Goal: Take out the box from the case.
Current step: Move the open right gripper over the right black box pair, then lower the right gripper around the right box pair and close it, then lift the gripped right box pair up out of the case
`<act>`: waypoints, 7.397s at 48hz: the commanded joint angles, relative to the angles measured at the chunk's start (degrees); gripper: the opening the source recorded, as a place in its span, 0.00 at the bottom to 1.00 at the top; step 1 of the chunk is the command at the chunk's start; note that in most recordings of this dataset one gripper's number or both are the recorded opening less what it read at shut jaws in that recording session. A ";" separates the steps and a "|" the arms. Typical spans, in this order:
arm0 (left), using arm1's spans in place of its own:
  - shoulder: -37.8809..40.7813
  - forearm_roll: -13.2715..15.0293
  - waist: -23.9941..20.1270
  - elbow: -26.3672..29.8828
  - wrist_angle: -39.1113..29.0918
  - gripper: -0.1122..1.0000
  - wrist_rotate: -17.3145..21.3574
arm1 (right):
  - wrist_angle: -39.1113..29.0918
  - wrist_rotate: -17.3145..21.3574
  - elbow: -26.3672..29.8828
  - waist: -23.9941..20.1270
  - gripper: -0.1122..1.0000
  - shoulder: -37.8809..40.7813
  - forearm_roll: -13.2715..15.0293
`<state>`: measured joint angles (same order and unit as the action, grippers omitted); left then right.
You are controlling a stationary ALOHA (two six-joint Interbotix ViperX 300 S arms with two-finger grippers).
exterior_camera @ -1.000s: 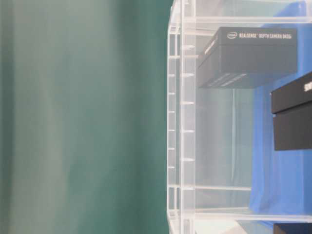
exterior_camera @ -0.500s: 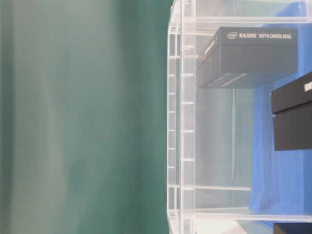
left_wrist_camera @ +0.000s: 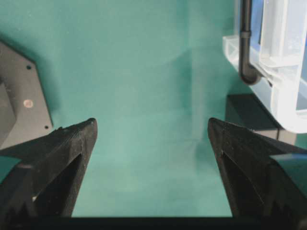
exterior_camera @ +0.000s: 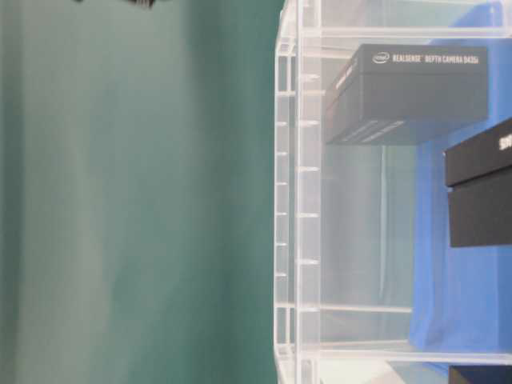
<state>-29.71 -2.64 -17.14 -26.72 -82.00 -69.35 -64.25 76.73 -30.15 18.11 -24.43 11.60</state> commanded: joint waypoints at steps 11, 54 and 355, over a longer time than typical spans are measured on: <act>-0.35 -0.18 -0.18 1.23 0.70 0.95 0.26 | 3.52 -0.35 12.39 -0.79 0.92 11.78 -0.44; -0.35 -0.18 0.00 1.23 3.34 0.95 2.46 | -3.96 0.79 25.14 -4.31 0.92 23.03 -2.72; -0.79 0.09 2.90 0.79 3.34 0.95 1.58 | -21.80 3.52 42.28 -5.98 0.69 22.94 -1.67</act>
<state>-29.88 -2.46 -14.41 -26.72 -78.84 -67.68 -86.13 80.33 10.46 12.22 0.79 9.67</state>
